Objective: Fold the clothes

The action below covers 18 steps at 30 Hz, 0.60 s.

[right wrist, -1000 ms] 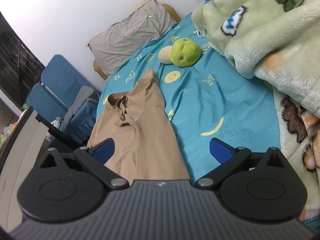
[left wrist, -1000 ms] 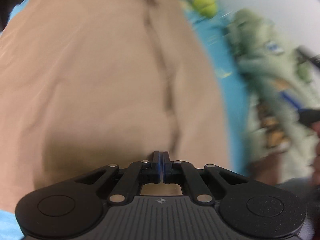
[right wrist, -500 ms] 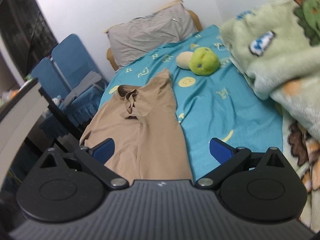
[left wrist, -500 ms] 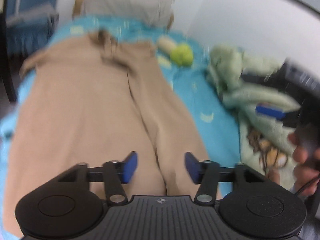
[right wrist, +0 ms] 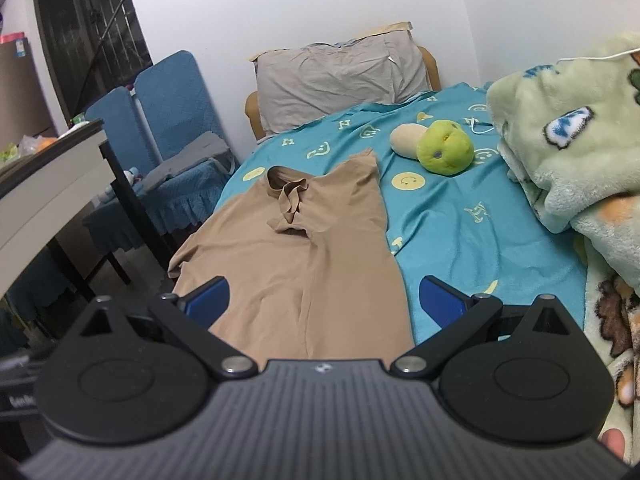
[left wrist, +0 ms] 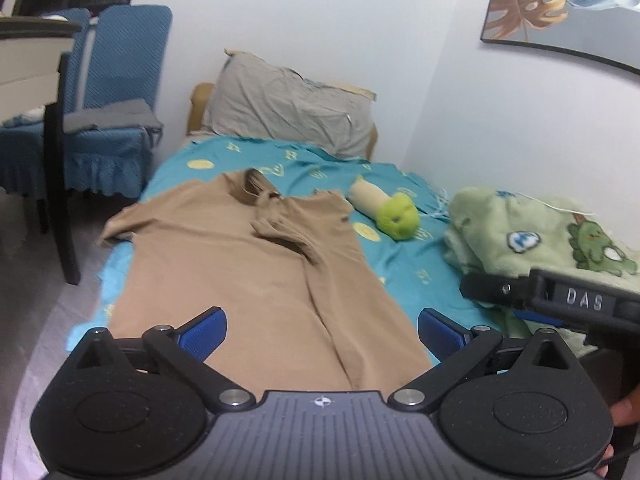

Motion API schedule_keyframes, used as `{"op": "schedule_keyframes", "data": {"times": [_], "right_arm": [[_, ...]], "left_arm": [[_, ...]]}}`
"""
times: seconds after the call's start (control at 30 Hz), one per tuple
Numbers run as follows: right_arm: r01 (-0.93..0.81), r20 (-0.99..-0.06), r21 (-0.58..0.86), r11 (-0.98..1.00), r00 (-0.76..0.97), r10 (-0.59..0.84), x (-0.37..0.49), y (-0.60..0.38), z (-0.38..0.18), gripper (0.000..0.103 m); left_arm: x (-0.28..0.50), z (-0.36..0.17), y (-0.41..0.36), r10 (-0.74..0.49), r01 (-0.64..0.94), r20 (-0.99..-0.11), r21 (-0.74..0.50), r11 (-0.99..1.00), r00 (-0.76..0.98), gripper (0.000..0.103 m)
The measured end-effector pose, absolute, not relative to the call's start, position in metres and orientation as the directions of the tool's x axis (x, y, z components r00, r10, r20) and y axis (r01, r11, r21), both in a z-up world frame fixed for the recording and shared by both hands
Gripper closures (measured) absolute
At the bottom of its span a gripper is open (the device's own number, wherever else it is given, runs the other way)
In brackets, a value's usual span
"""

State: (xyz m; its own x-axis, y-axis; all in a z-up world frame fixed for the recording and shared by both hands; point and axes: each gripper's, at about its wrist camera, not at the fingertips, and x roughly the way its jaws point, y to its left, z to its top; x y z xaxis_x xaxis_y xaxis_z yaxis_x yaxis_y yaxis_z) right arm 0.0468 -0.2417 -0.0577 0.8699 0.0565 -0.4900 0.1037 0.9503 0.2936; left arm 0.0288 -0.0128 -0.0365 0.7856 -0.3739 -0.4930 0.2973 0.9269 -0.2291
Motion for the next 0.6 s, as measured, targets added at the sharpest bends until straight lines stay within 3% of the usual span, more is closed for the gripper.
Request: {"op": "schedule_keyframes", "data": {"times": [0.47,0.6], "right_arm": [[0.061,-0.456,0.234,0.97,0.888,0.054,0.047,-0.209,-0.061,0.0],[0.075,-0.458,0.231,0.97,0.888,0.041,0.047,-0.205,-0.061,0.0]], "left_arm": [[0.033,-0.031,0.015,-0.331,0.244,-0.494,-0.234,0.941,0.804,0.0],[0.042,-0.036,0.03,-0.307,0.146,-0.514,-0.33,0.933,0.801,0.0]]}}
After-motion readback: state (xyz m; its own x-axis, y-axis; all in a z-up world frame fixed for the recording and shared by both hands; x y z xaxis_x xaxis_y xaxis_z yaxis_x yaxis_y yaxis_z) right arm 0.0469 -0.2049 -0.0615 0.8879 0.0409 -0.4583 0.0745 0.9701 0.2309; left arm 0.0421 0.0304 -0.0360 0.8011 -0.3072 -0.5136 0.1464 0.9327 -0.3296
